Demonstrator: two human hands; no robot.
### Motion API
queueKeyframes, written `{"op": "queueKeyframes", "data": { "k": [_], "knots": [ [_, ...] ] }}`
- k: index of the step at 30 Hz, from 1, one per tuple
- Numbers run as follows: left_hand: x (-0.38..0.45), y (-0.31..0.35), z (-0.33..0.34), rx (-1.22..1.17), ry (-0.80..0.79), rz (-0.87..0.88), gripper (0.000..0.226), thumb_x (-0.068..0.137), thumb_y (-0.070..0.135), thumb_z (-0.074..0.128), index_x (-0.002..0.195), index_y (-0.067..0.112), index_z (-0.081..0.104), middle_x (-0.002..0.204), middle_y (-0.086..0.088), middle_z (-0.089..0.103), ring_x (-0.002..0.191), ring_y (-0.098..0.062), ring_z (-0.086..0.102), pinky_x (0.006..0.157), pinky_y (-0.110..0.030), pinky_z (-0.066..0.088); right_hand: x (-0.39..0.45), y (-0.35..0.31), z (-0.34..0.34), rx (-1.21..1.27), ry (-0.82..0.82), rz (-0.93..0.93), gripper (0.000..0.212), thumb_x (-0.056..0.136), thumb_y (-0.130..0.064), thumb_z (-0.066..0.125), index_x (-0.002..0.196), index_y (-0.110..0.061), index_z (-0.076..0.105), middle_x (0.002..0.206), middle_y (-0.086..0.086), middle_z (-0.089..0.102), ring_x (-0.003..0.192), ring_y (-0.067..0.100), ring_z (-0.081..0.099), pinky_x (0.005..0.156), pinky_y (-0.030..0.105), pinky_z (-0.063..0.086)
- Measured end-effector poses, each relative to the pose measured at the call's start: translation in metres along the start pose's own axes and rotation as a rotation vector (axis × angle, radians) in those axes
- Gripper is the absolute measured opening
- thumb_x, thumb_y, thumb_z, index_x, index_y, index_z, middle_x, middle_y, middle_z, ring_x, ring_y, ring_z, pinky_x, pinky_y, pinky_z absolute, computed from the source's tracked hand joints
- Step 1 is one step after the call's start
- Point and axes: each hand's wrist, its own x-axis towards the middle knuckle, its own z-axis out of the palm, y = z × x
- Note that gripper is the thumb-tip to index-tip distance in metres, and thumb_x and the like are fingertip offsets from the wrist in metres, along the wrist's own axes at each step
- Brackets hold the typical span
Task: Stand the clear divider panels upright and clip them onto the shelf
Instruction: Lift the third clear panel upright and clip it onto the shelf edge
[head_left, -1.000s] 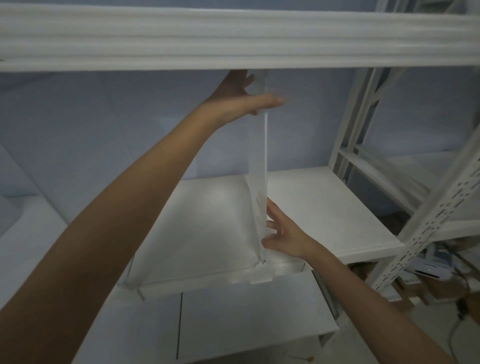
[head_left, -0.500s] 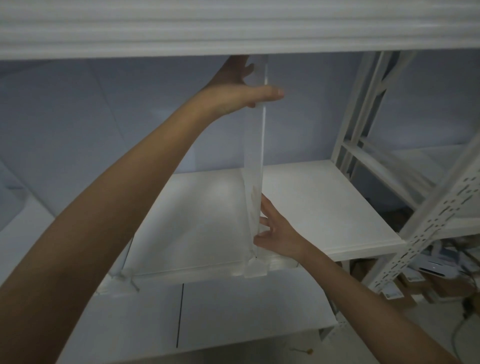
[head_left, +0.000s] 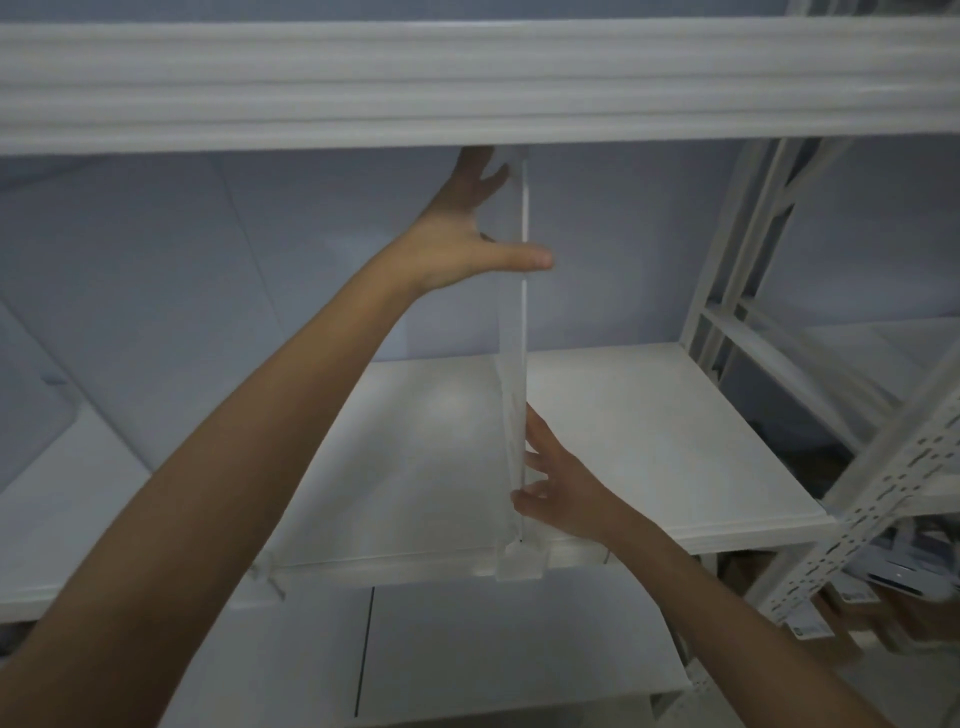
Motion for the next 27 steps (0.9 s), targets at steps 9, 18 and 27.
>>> {"op": "queueKeyframes", "data": {
  "k": [9,18,27],
  "knots": [
    [-0.002,-0.011,-0.004,0.073,-0.074,0.026,0.131,0.057,0.026,0.087,0.147,0.022,-0.008,0.157,0.002,-0.014,0.142,-0.018,0.019,0.083,-0.035,0.056,0.001,0.001,-0.006,-0.079,-0.087,0.026,0.102,0.084,-0.004,0.067,0.147,-0.05,0.001,0.159,-0.022,0.012,0.146,0.024,0.025,0.083,0.032,0.059],
    [0.001,-0.018,0.004,0.041,-0.006,0.097,0.126,0.062,0.025,0.086,0.147,0.011,-0.006,0.157,-0.009,0.002,0.141,-0.018,0.02,0.101,-0.009,0.037,-0.003,-0.011,0.003,-0.076,-0.1,0.045,0.103,0.084,0.009,0.056,0.145,-0.05,-0.003,0.153,-0.018,0.026,0.138,0.017,0.039,0.071,0.02,0.052],
    [-0.001,-0.016,0.011,0.067,0.054,0.108,0.117,0.068,0.011,0.081,0.146,0.009,-0.005,0.156,-0.008,0.003,0.14,-0.021,0.021,0.101,-0.016,0.041,-0.008,-0.016,0.02,-0.434,-0.001,0.162,0.089,0.089,0.001,0.041,0.141,-0.033,-0.022,0.062,-0.007,0.043,0.038,0.005,0.043,0.043,0.011,0.038]
  ]
}}
